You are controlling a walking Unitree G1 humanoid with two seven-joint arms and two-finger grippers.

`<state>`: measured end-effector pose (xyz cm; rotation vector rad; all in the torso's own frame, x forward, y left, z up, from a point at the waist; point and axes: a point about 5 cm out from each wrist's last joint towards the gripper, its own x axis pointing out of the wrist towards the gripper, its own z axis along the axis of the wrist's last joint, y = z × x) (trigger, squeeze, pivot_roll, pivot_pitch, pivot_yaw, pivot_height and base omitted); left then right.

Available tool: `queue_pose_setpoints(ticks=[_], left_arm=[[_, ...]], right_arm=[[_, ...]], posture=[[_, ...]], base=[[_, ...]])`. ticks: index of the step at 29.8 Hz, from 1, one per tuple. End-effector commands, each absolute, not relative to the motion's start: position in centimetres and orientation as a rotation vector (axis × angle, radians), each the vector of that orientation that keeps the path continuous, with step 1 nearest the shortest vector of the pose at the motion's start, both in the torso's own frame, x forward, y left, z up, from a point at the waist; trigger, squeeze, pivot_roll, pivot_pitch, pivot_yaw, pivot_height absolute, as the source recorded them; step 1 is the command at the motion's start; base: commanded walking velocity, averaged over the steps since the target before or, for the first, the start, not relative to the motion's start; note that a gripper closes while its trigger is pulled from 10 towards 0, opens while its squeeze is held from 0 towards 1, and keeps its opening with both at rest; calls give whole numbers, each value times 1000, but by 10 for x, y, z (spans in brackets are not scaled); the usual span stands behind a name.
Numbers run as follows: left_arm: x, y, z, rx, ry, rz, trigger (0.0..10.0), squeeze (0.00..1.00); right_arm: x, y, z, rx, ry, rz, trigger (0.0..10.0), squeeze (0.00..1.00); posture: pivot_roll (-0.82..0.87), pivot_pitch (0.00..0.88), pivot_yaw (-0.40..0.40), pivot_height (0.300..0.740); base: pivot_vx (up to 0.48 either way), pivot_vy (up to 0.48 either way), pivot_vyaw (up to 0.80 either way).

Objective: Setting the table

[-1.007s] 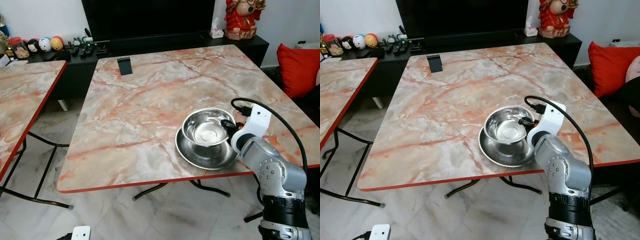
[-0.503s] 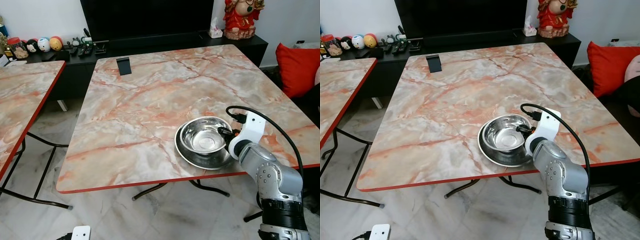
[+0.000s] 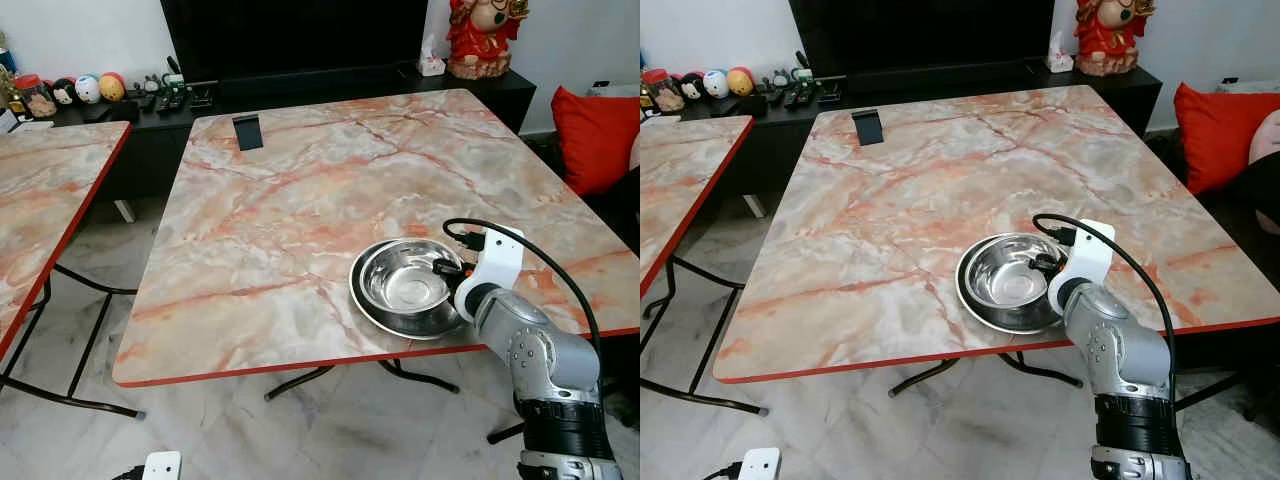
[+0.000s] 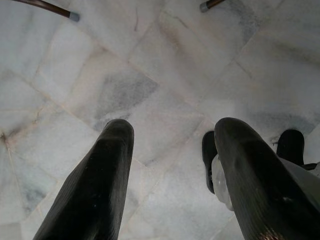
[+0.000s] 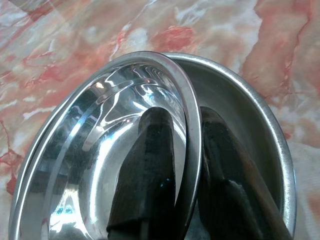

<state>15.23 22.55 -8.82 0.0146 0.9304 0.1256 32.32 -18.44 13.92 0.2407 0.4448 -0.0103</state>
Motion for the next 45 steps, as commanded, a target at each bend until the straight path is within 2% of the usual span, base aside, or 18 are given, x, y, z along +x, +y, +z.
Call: queue_pose_setpoints(ticks=[1, 11, 12, 13, 15, 16, 23, 24, 25, 26, 29, 30, 31, 38, 45], left_arm=[[153, 227, -88, 15, 930, 131, 10000, 0], [154, 228, -87, 15, 925, 133, 10000, 0], [154, 228, -87, 14, 924, 133, 10000, 0], [155, 227, -87, 14, 922, 133, 10000, 0], [155, 227, -87, 13, 921, 133, 10000, 0], [155, 227, -87, 14, 920, 132, 10000, 0], [157, 227, -86, 13, 913, 130, 10000, 0], [157, 227, -86, 13, 911, 129, 10000, 0], [157, 226, -86, 13, 910, 129, 10000, 0], [158, 226, -86, 13, 908, 129, 10000, 0], [159, 226, -85, 12, 901, 127, 10000, 0], [160, 225, -85, 12, 899, 127, 10000, 0], [160, 225, -85, 12, 898, 126, 10000, 0], [162, 225, -84, 10, 886, 128, 10000, 0], [166, 223, -82, 9, 872, 122, 10000, 0]], right_arm=[[323, -183, 137, 228, 450, -2, 10000, 0], [324, -183, 137, 218, 445, -1, 10000, 0], [324, -183, 137, 218, 444, -1, 10000, 365], [324, -183, 137, 217, 441, -2, 10000, 957], [324, -183, 137, 213, 438, -4, 10000, 922], [325, -183, 138, 210, 433, -8, 10000, 0], [326, -187, 141, 209, 424, -30, 10000, 0], [326, -187, 141, 210, 423, -28, 10000, 251], [326, -187, 141, 212, 421, -24, 10000, 973], [327, -186, 142, 213, 420, -18, 10000, 1000], [326, -182, 142, 197, 425, 19, 10000, 1000], [326, -181, 142, 192, 427, 24, 10000, 357], [326, -180, 142, 191, 427, 25, 10000, 0], [326, -181, 142, 181, 431, 21, 10000, 0], [327, -195, 143, 91, 430, -32, 10000, 0]], posture=[[-90, 0, 65, 740], [-88, 0, 63, 740], [-88, 0, 63, 740], [-88, 0, 63, 740], [-88, 0, 63, 740], [-88, 0, 63, 740], [-88, 0, 63, 740], [-88, 0, 63, 740], [-88, 0, 63, 740], [-88, 0, 63, 740], [-87, 0, 64, 740], [-87, 0, 64, 740], [-87, 0, 64, 740], [-87, 0, 64, 740], [-85, 0, 62, 740]], base=[[0, 0, 0], [0, 0, 0], [0, 0, 0], [0, 0, 0], [0, 0, 0], [0, 0, 0], [0, 0, 0], [0, 0, 0], [0, 0, 0], [0, 0, 0], [0, 0, 0], [0, 0, 0], [0, 0, 0], [0, 0, 0], [0, 0, 0]])
